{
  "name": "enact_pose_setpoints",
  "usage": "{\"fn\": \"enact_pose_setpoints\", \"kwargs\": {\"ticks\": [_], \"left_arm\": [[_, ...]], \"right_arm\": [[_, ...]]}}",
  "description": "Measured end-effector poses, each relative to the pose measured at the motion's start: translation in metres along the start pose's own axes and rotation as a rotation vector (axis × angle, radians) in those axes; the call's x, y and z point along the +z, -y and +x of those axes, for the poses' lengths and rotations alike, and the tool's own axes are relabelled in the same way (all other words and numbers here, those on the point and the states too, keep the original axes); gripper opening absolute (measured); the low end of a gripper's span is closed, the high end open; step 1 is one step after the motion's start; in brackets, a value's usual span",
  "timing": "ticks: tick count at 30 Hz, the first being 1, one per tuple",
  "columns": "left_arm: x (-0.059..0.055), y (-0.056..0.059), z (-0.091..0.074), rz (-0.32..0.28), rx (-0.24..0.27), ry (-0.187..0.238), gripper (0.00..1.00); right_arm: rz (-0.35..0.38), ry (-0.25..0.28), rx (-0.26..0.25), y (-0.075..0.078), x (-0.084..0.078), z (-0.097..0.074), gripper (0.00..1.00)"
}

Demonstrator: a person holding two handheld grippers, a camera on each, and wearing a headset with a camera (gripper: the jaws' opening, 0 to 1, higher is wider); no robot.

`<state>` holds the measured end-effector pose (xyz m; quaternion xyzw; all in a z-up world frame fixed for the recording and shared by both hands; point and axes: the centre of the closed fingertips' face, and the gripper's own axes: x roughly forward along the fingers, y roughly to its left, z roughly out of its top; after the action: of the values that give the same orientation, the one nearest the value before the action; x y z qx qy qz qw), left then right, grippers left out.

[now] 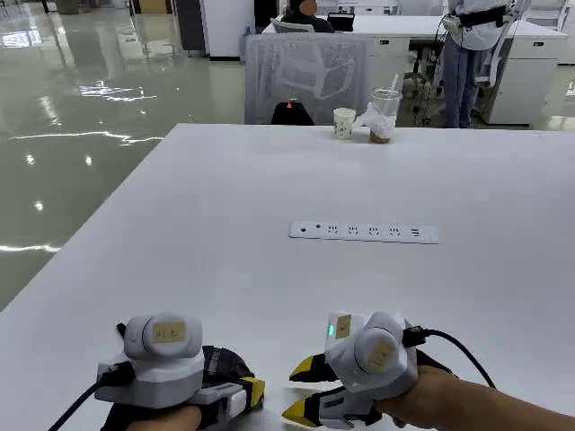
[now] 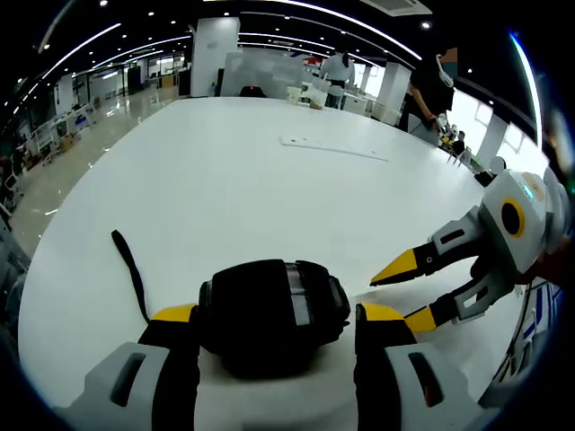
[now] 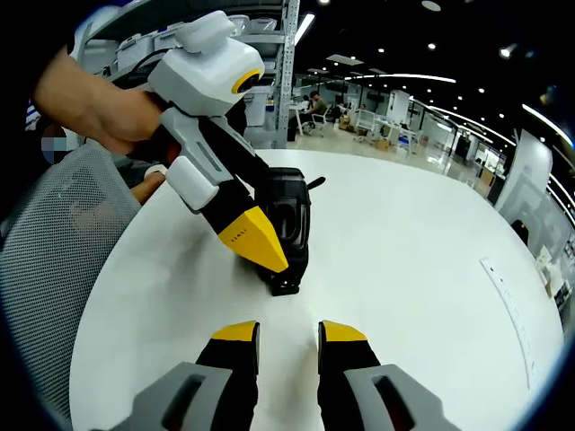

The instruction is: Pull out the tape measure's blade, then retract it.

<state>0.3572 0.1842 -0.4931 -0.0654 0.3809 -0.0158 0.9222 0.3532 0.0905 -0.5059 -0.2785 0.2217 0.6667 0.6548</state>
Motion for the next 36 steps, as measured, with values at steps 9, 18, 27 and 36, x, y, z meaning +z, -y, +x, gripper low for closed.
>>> {"fn": "enact_pose_setpoints", "kwargs": {"ticks": [9,18,27,36], "left_arm": [[-0.003,0.003,-0.007,0.023,-0.021,-0.003,0.68],[-0.009,0.005,-0.015,0.039,-0.051,0.003,0.71],[-0.015,0.006,-0.025,0.068,-0.091,0.015,0.74],[-0.016,0.013,-0.035,0.113,-0.133,0.047,0.77]], "right_arm": [[0.037,0.012,-0.049,-0.004,-0.008,-0.020,0.26],[0.064,0.014,-0.090,-0.011,-0.015,-0.035,0.31],[0.122,0.014,-0.139,-0.016,-0.026,-0.053,0.41],[0.183,0.029,-0.198,-0.023,-0.034,-0.073,0.49]]}}
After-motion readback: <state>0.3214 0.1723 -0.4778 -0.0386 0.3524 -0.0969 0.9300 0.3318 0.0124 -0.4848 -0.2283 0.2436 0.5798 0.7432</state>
